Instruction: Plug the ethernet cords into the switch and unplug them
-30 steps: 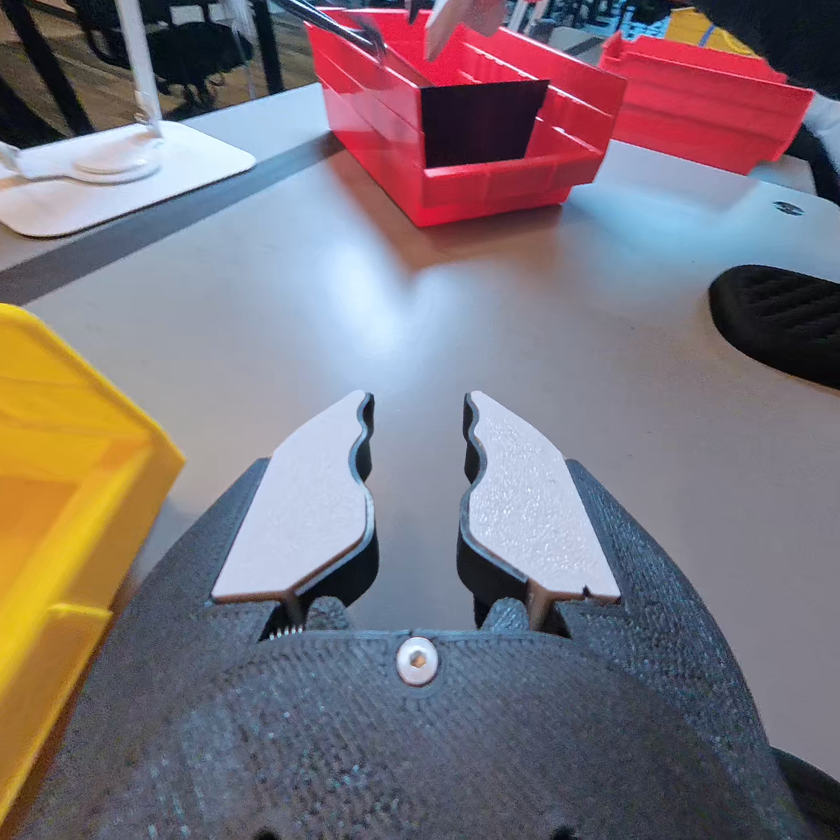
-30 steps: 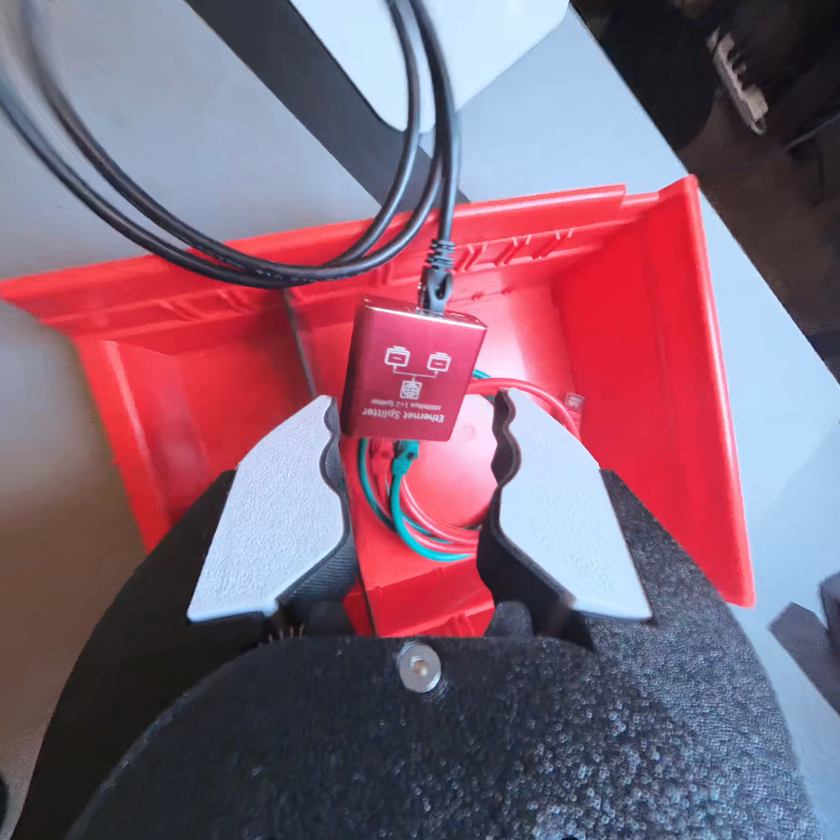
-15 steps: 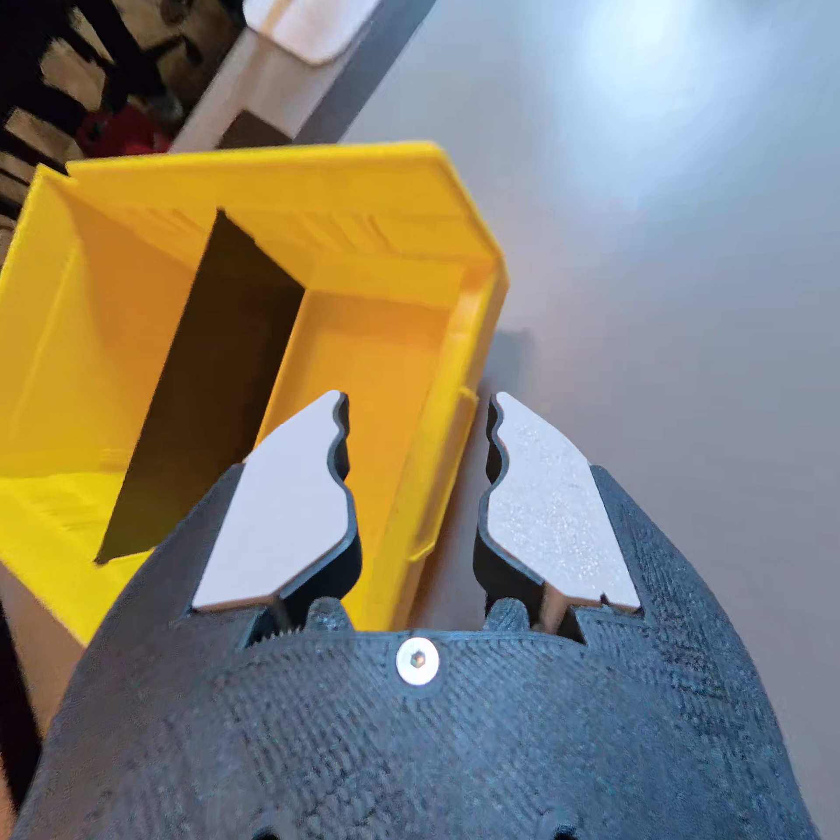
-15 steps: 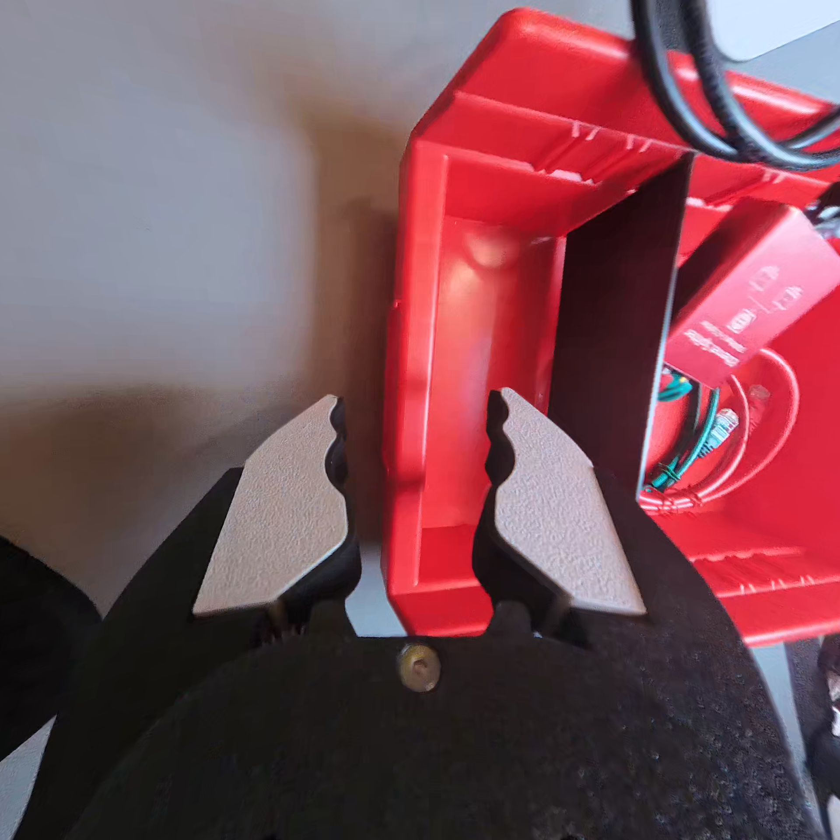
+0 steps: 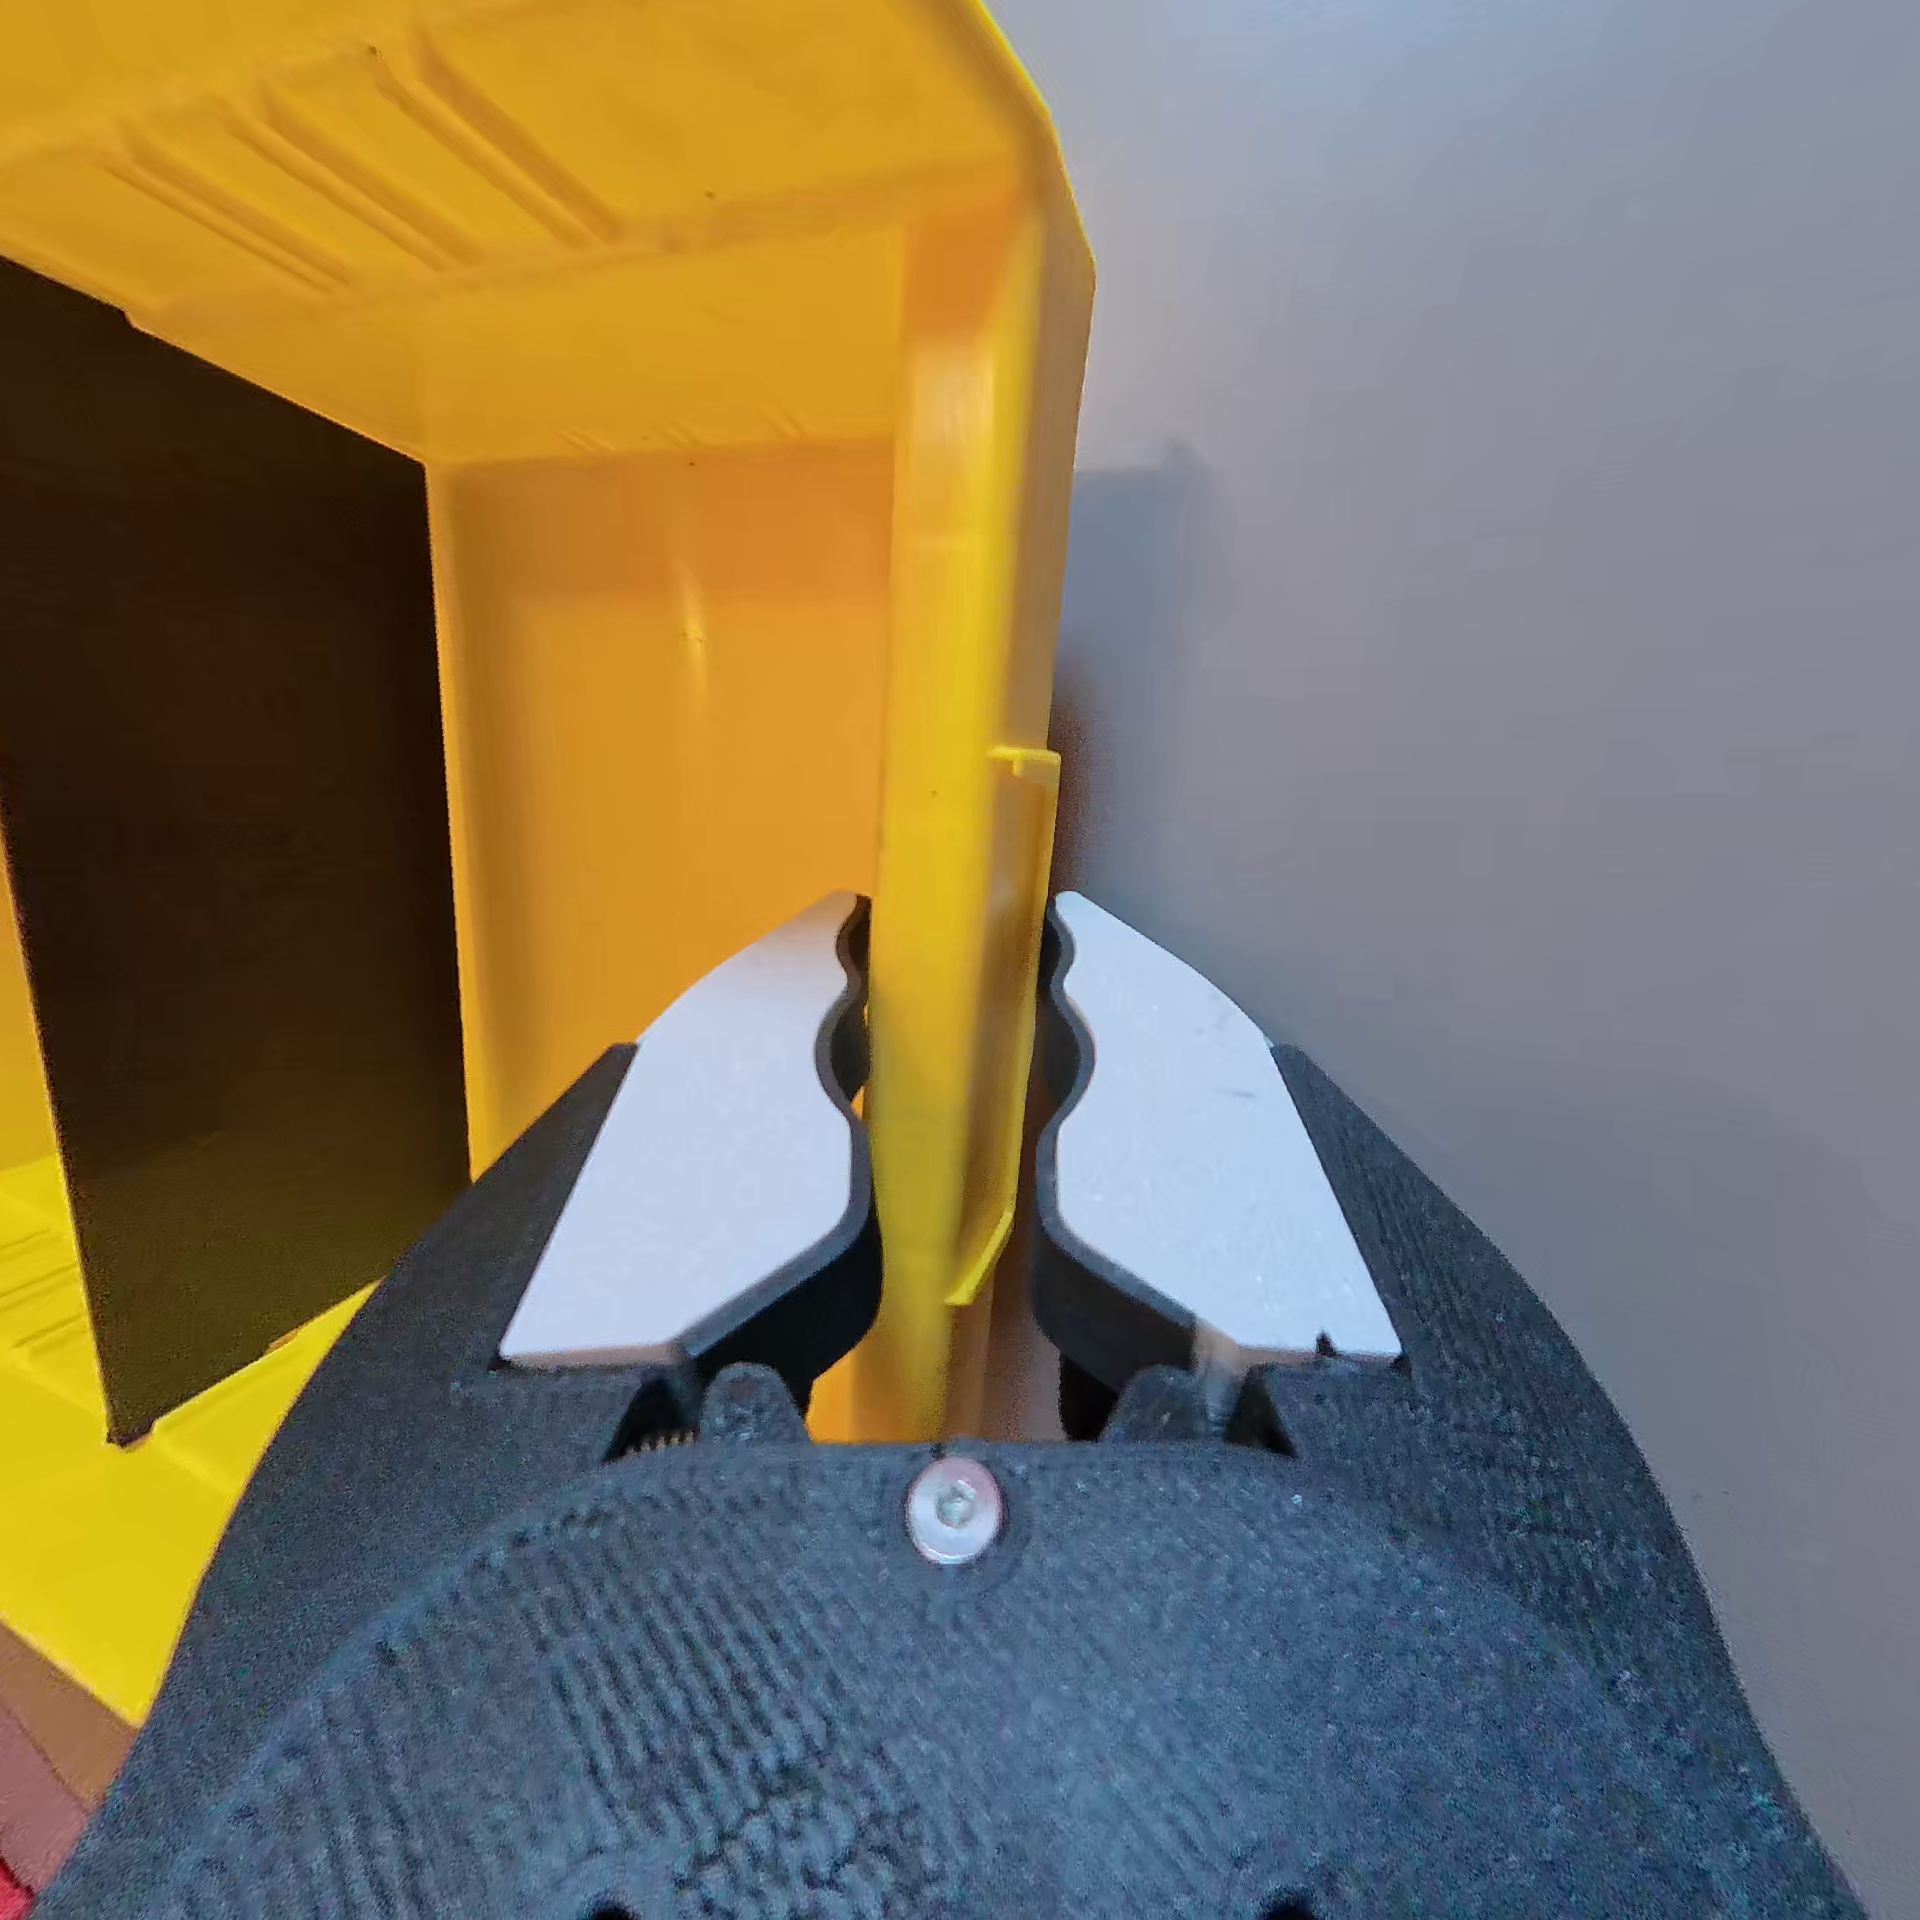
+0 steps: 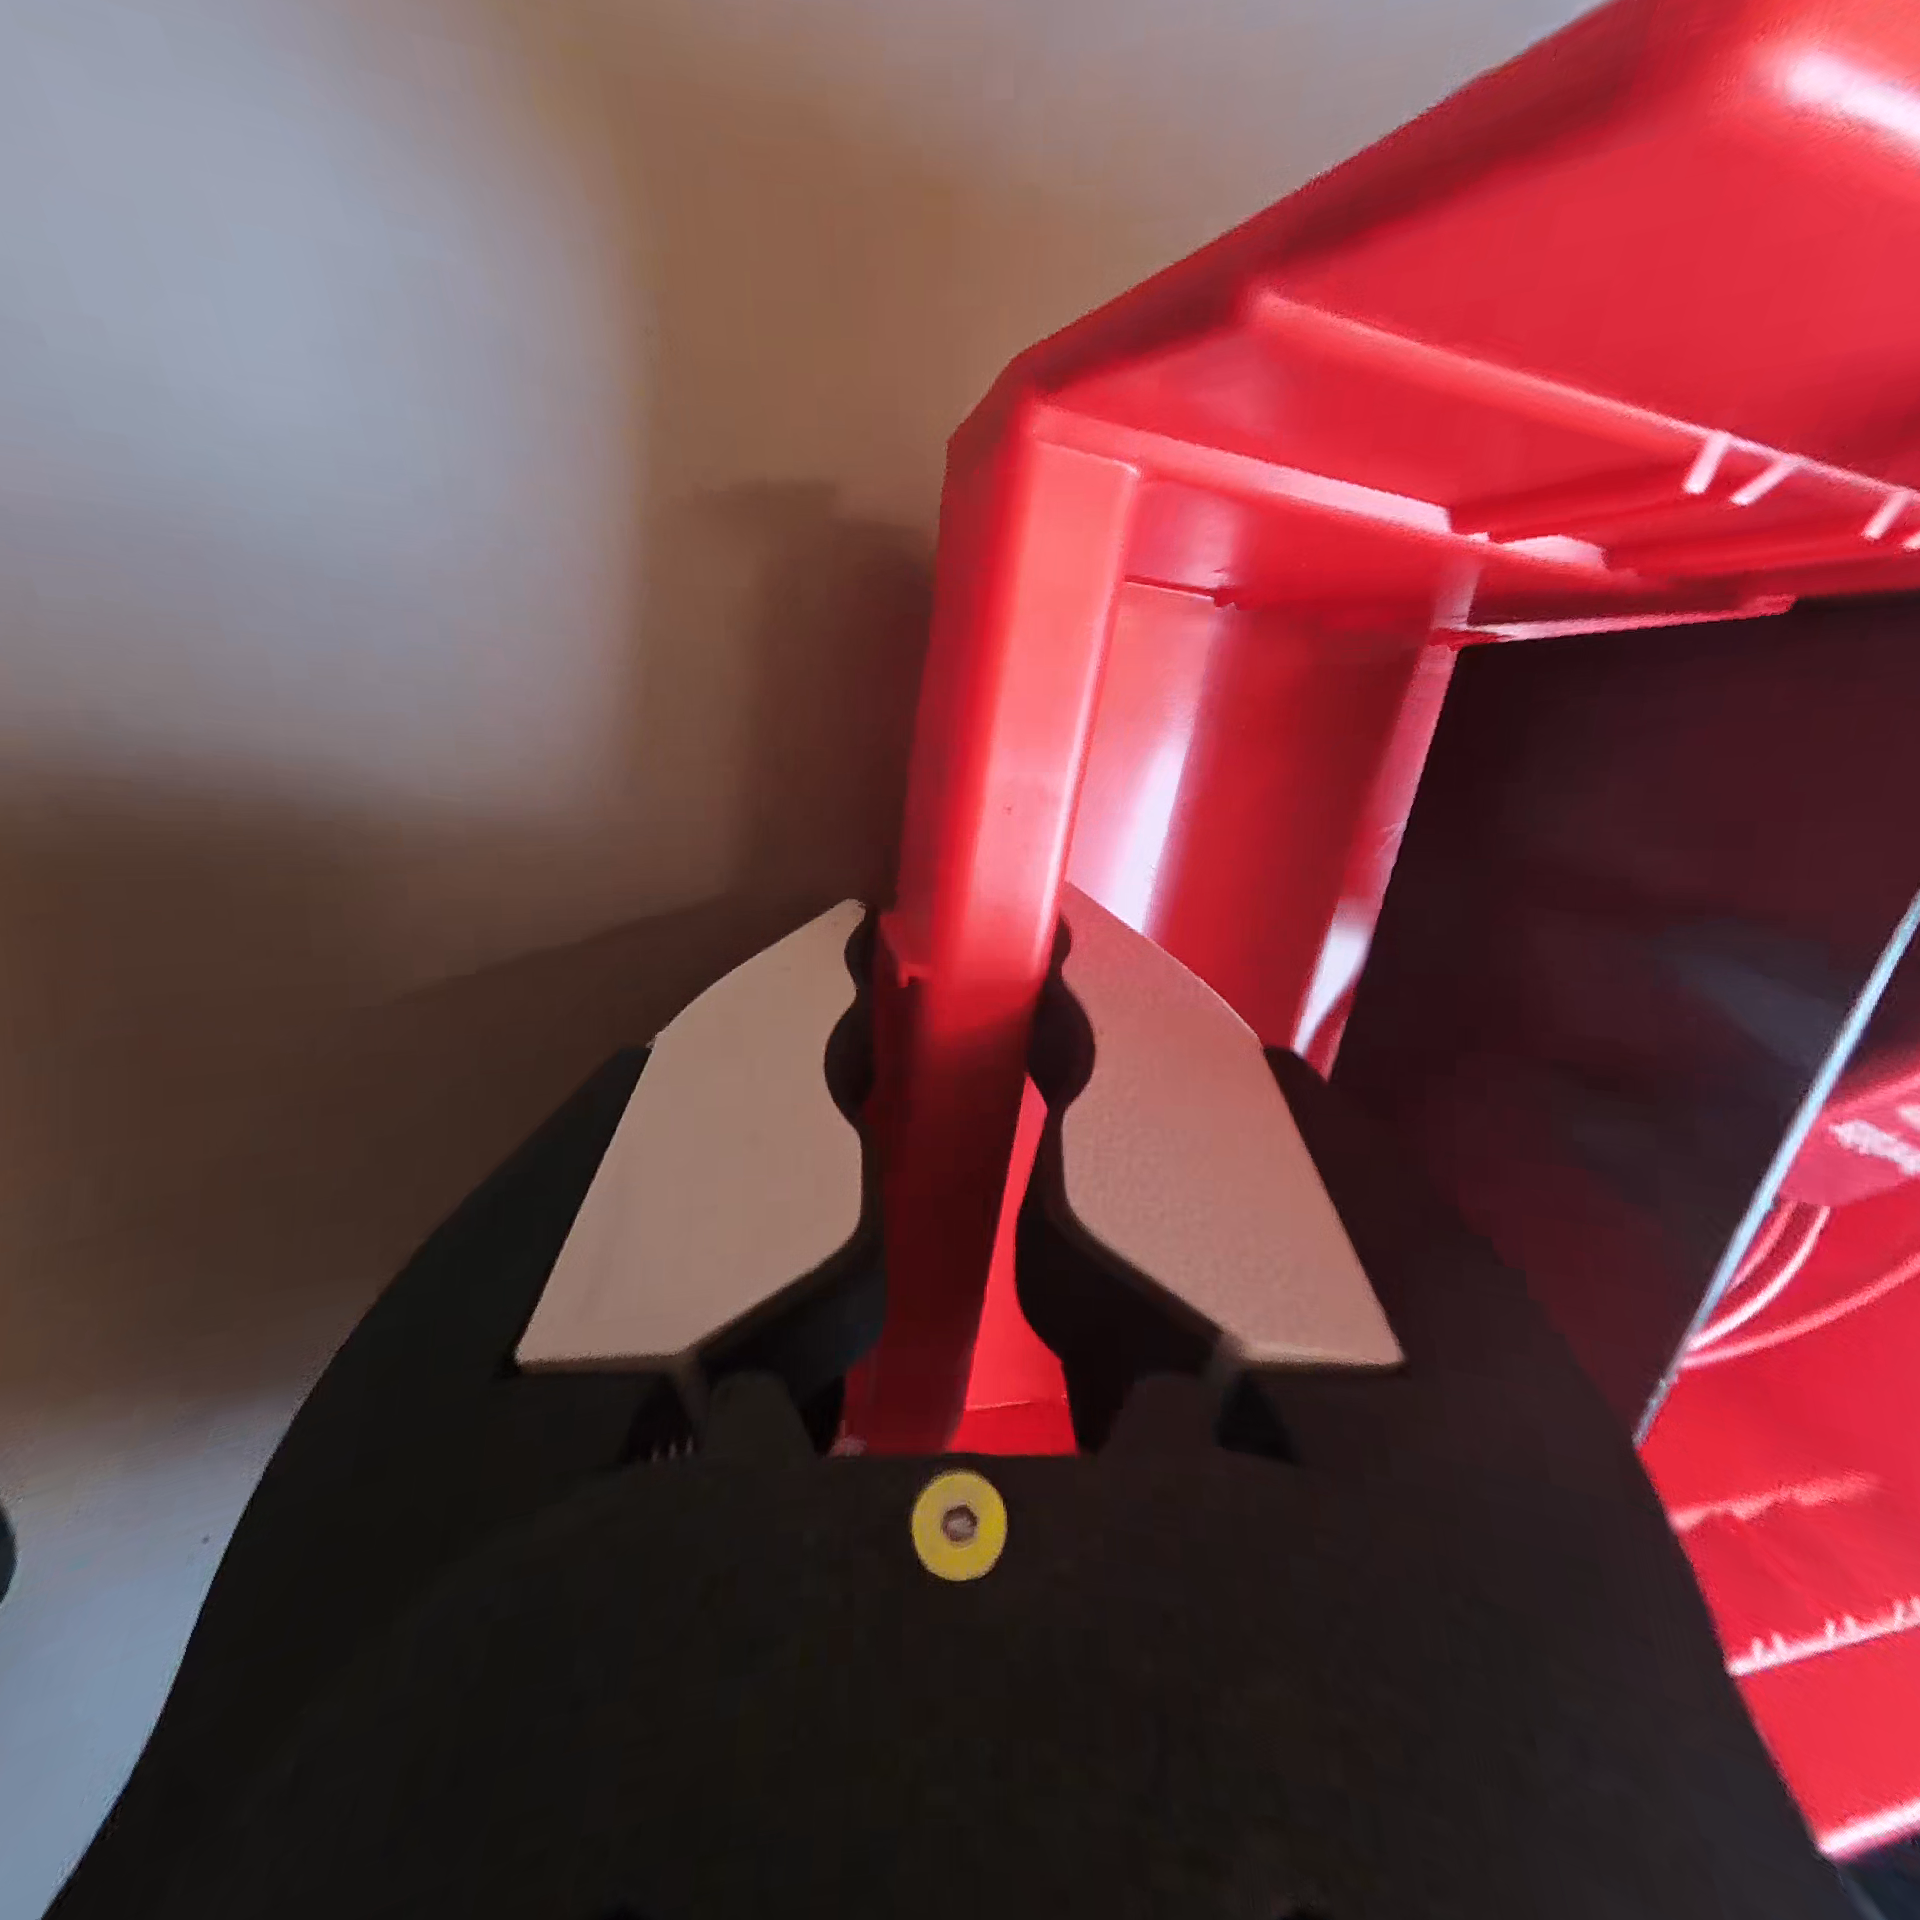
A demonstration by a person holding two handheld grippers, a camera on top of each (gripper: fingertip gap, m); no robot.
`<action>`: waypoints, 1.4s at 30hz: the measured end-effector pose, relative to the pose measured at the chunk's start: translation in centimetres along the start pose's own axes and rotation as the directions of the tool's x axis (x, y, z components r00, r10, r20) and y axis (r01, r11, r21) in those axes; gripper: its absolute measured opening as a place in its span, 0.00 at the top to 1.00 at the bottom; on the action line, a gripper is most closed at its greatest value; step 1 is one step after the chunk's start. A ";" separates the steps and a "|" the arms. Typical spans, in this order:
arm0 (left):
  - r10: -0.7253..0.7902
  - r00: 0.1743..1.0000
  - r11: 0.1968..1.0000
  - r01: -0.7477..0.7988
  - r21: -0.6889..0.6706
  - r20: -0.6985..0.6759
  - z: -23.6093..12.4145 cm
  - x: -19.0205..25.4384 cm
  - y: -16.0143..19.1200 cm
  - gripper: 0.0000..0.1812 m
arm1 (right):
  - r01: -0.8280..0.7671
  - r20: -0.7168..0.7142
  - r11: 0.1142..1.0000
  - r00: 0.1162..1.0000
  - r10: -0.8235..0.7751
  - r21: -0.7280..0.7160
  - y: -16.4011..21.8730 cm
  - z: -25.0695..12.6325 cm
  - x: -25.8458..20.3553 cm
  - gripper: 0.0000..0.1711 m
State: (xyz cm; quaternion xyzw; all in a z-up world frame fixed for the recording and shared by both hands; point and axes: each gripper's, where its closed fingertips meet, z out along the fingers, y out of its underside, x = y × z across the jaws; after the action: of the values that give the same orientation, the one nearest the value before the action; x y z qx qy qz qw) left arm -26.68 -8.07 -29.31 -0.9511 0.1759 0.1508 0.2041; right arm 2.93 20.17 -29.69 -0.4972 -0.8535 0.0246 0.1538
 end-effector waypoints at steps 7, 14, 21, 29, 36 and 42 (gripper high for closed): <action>0.222 0.974 0.971 -0.216 0.103 -0.052 -0.3 6.1 -6.0 0.83 | 0.173 -0.049 0.984 0.984 -0.171 0.042 0.6 -2.3 -8.0 0.84; 0.396 0.916 0.903 -0.375 0.209 -0.064 0.7 9.7 -12.7 0.83 | 0.189 -0.146 0.971 0.975 -0.168 0.147 0.1 -4.3 -14.2 0.82; 0.255 0.962 0.861 -0.180 0.476 -0.096 -4.4 10.4 -17.3 0.78 | -0.086 -0.117 0.780 0.973 0.200 0.620 -1.5 -12.4 -16.0 0.81; -0.071 0.839 0.693 0.431 0.578 -0.539 -11.2 20.1 -19.4 0.79 | -0.376 -0.132 0.395 0.563 0.816 0.838 11.1 -16.6 -10.1 0.76; -0.198 0.820 0.686 0.507 0.522 -0.537 -6.8 27.1 -24.0 0.69 | -0.491 -0.014 0.324 0.533 0.846 0.809 11.0 -11.8 -9.8 0.72; -0.292 0.920 0.703 0.392 0.593 -0.262 -4.4 23.7 -27.1 0.78 | -0.442 -0.117 0.359 0.485 0.867 0.822 11.2 -11.4 -8.5 0.91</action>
State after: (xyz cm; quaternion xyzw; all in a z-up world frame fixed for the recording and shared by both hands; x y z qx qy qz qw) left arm 6.12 6.66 -24.86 -0.8500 0.0509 -0.0290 0.5236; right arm 19.52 17.26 -23.07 -0.6947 -0.3986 0.2660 0.5364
